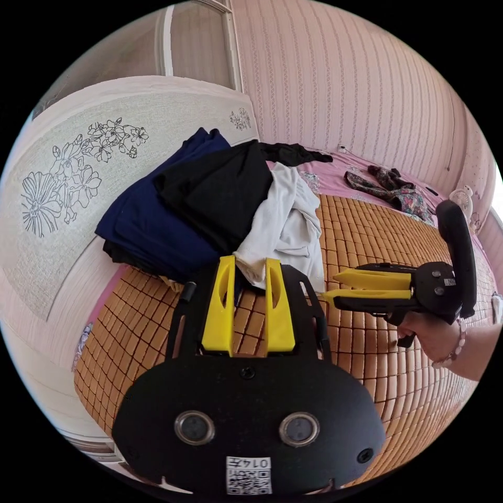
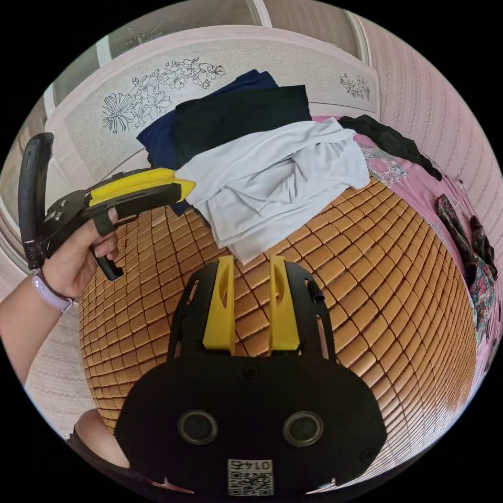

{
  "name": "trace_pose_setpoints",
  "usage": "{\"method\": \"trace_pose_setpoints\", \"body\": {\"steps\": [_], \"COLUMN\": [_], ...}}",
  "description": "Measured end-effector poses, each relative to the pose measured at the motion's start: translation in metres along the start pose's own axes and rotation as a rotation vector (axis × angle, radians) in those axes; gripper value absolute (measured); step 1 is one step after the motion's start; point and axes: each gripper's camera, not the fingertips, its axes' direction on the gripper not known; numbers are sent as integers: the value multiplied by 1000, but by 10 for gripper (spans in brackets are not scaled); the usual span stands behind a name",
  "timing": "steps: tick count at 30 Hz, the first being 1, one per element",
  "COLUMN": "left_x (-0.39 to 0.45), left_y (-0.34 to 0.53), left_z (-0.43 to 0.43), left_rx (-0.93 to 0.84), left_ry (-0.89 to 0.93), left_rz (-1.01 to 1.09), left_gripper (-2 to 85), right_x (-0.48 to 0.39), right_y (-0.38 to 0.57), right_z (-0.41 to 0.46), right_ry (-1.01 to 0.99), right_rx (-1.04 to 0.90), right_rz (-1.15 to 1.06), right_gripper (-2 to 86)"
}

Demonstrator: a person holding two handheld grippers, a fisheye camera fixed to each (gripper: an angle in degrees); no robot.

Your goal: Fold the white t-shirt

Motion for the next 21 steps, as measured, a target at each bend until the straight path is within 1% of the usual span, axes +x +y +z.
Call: {"method": "trace_pose_setpoints", "body": {"steps": [2, 3, 4, 6, 8, 11, 12, 13, 14, 15, 16, 17, 18, 19, 21], "left_x": [-1, -1, 0, 3, 15, 43, 49, 63, 75, 81, 92, 104, 112, 127, 144], "left_y": [-12, -14, -13, -8, 4, 24, 29, 42, 59, 70, 95, 121, 134, 159, 195], "left_z": [7, 7, 6, -2, -22, -56, -64, -80, -95, -102, -116, -128, -135, -151, -179], "left_rx": [-60, -66, -67, -48, -6, 24, 26, 16, -8, -22, -58, -109, -138, -178, -177], "left_ry": [-36, -30, -17, 26, 123, 222, 243, 296, 365, 407, 511, 618, 664, 718, 749], "left_rz": [1, 1, 2, 28, 82, 160, 175, 208, 222, 211, 166, 123, 113, 125, 141], "left_gripper": [49, 45, 36, 23, 12, 10, 9, 8, 7, 6, 5, 6, 6, 6, 7], "right_x": [-5, -7, -7, -4, 5, 25, 31, 33, 37, 39, 40, 41, 38, 36, 22], "right_y": [-8, -9, -8, 2, 19, 57, 81, 95, 129, 167, 188, 232, 277, 300, 389], "right_z": [9, 12, 11, 4, -7, -42, -60, -70, -90, -111, -121, -140, -158, -168, -208], "right_ry": [23, -3, -4, 31, 52, 5, -17, -20, -10, 3, 5, 0, -17, -25, -39], "right_rx": [-37, -67, -76, -126, -136, -146, -167, -173, -179, -196, -208, -239, -286, -304, -312], "right_rz": [-61, -117, -128, -151, -162, -145, -151, -156, -159, -151, -140, -102, -60, -38, 76], "right_gripper": [75, 67, 62, 45, 33, 11, 11, 11, 10, 10, 10, 9, 9, 9, 8]}}
